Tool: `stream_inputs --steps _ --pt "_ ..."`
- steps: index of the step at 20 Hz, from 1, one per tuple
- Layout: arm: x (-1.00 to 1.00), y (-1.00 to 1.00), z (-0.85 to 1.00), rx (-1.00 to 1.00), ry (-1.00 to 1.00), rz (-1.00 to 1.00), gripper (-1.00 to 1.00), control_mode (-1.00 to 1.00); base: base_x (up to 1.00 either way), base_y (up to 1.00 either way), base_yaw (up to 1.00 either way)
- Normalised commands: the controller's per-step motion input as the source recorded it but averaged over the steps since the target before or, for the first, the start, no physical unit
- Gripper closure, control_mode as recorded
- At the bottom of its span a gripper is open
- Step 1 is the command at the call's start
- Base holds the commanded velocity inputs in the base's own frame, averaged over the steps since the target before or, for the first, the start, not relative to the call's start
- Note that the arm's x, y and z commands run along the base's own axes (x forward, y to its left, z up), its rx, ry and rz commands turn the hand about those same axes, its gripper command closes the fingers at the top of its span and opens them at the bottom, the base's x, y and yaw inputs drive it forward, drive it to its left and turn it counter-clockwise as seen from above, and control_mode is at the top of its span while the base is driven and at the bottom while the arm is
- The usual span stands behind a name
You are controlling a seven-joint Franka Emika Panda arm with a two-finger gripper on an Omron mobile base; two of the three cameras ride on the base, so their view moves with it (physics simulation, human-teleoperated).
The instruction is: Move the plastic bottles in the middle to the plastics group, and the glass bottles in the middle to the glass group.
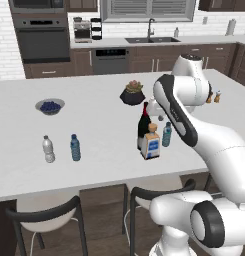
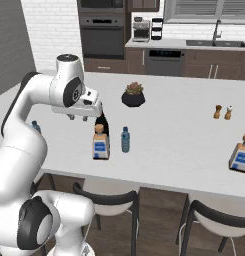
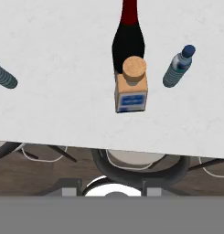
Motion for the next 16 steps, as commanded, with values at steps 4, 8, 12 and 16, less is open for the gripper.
stream_inputs --steps 4,8,12,16 --pt "0.08 0.04 -0.10 0.00 -0.01 0.00 -1.00 -1.00 0.00 0.00 0.00" --pt "-0.15 0.07 -0.24 0.00 0.10 0.00 -1.00 -1.00 0.00 0.00 0.00" --pt "-0.19 -0.02 -0.26 -0.01 0.21 0.04 -1.00 -1.00 0.00 0.00 0.00" --pt "0.00 -0.23 -0.03 0.00 -0.07 0.21 -1.00 -1.00 0.00 0.00 0.00"
